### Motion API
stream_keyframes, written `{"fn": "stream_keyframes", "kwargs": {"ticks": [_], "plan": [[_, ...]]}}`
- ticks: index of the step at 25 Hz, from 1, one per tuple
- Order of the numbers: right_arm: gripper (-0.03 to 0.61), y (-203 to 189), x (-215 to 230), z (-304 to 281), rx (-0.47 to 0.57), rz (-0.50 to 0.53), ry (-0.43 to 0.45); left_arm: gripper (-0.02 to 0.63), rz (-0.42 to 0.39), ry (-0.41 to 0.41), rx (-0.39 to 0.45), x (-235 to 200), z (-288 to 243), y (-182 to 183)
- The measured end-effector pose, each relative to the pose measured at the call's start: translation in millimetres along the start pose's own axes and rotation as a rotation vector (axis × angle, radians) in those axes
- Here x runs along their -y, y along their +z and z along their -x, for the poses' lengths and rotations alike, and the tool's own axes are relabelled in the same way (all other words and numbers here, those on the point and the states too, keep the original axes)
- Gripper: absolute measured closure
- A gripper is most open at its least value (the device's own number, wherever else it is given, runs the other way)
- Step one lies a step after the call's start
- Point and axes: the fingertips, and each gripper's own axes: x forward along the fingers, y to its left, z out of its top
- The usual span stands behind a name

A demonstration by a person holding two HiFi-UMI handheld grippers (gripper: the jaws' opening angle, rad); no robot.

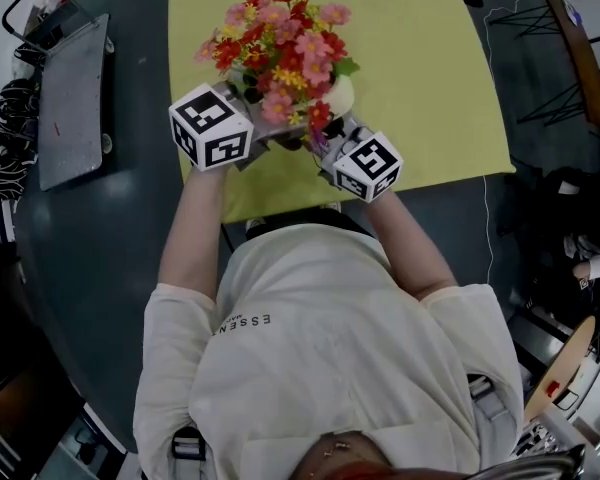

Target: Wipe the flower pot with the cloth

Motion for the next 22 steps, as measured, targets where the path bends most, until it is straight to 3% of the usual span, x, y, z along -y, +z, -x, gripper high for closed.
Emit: {"fn": "stream_keyframes", "kwargs": {"ticks": [5,7,12,17,22], "plan": [[0.523,-14.8,-18.5,-7.6,-0.048,-0.007,0.091,0.049,0.002,0.016,-0.004,-3.0,-3.2,-2.1],[0.522,-18.9,-8.5,-4.6,-0.062,-0.033,0.079,0.049,0.002,0.021,-0.001,-4.6,-9.9,0.6],[0.523,-37.1,45.7,9.4,-0.079,-0.163,-0.130,0.050,-0.004,0.050,0.006,-16.3,2.1,-4.0],[0.523,-42.2,108.0,40.2,-0.121,-0.137,-0.341,0.049,-0.024,0.063,-0.043,-26.0,15.8,-35.5],[0.522,-37.7,145.8,68.1,-0.109,-0.145,-0.438,0.049,-0.099,0.078,-0.160,-29.1,10.8,-93.9]]}}
